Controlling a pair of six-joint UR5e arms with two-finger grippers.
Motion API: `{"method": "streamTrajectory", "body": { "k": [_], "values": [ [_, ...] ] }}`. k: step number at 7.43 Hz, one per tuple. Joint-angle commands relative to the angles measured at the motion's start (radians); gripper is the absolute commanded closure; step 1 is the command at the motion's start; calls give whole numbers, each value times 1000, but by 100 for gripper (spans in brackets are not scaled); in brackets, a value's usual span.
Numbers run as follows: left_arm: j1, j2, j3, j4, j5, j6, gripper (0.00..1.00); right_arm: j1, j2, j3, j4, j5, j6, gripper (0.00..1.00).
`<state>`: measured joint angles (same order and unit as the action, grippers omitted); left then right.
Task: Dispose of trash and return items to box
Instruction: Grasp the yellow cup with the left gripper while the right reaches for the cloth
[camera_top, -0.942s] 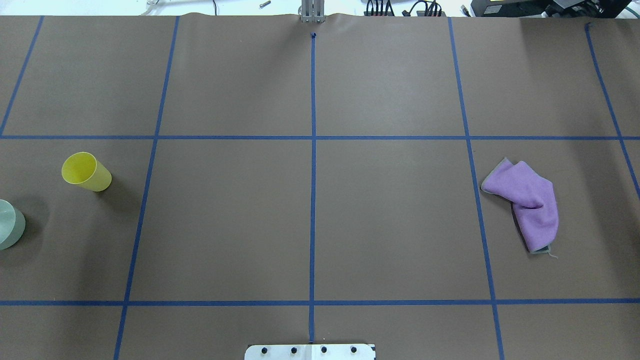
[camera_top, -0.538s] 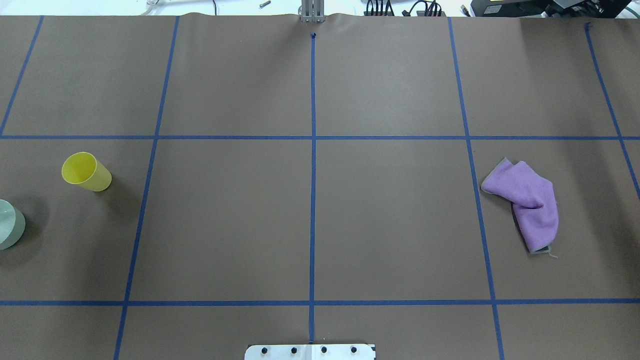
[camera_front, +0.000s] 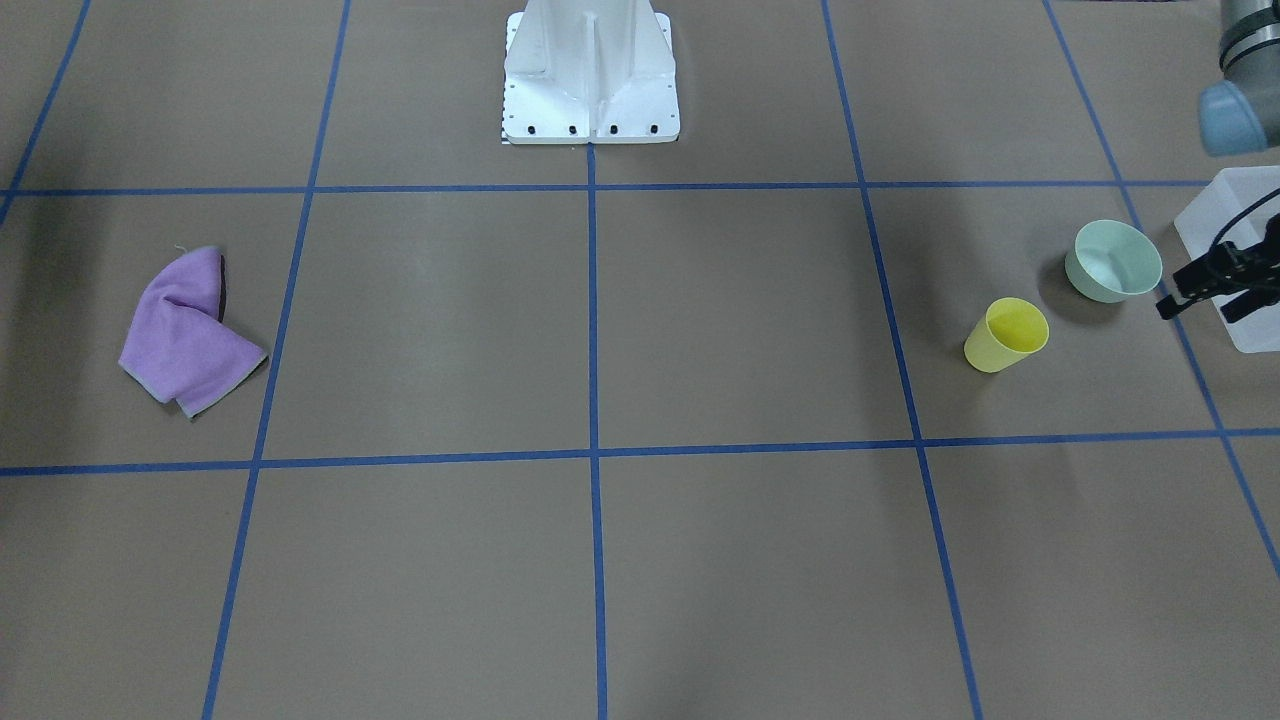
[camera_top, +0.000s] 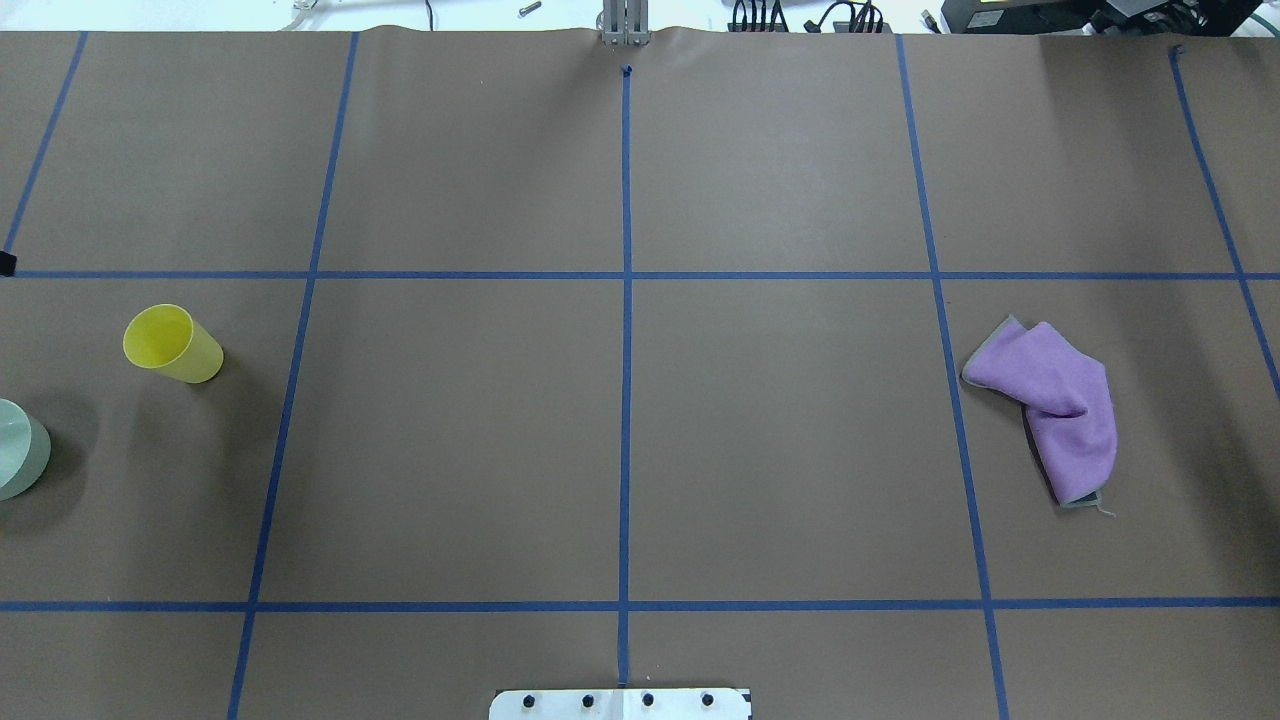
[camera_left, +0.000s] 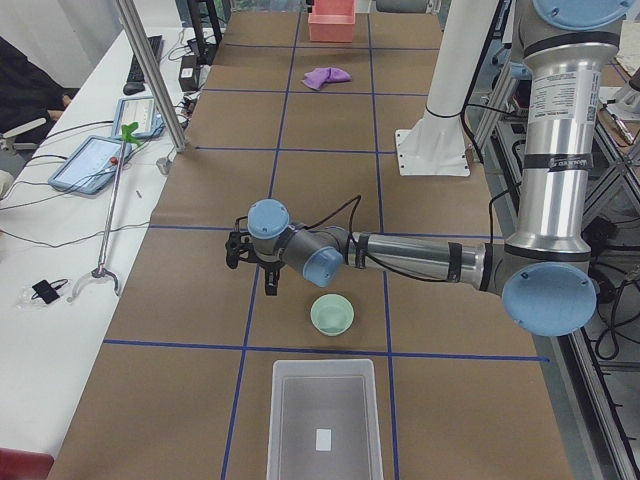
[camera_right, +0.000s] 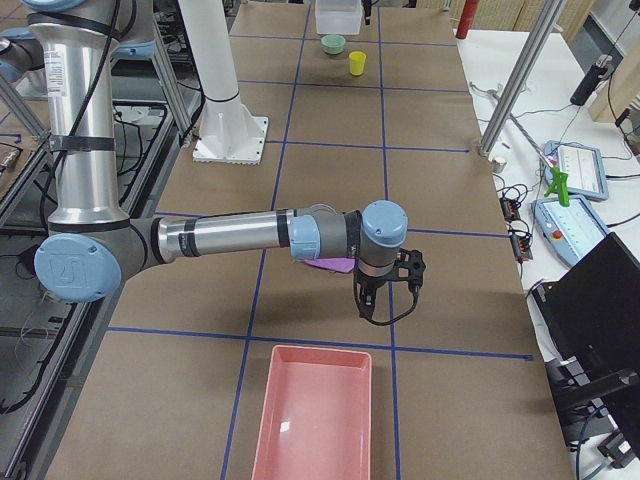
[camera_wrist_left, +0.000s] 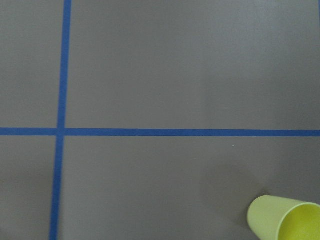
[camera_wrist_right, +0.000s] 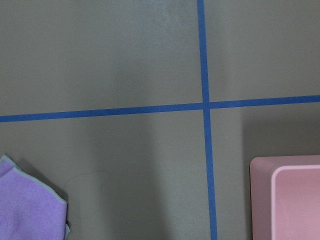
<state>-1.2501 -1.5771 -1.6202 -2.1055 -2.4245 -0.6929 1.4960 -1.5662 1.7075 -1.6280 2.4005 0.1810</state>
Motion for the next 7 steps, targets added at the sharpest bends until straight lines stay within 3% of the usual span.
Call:
{"method": "streamTrajectory", "body": {
  "k": [1, 4, 5, 6, 7],
  "values": [
    [159, -7, 5, -138, 89, -228, 1, -28, 0, 3, 0, 9, 23, 0],
    [227, -34, 20, -140, 122, -281, 2, -48, 0, 3, 0, 19, 23, 0],
    [245, -34, 25, -140, 124, -280, 15, -54, 2, 3, 0, 20, 23, 0],
    [250, -34, 35, -139, 124, -277, 50, -60, 2, 4, 0, 23, 23, 0],
    [273, -35, 43, -139, 130, -275, 91, -78, 3, 7, 0, 23, 23, 0]
  ]
}}
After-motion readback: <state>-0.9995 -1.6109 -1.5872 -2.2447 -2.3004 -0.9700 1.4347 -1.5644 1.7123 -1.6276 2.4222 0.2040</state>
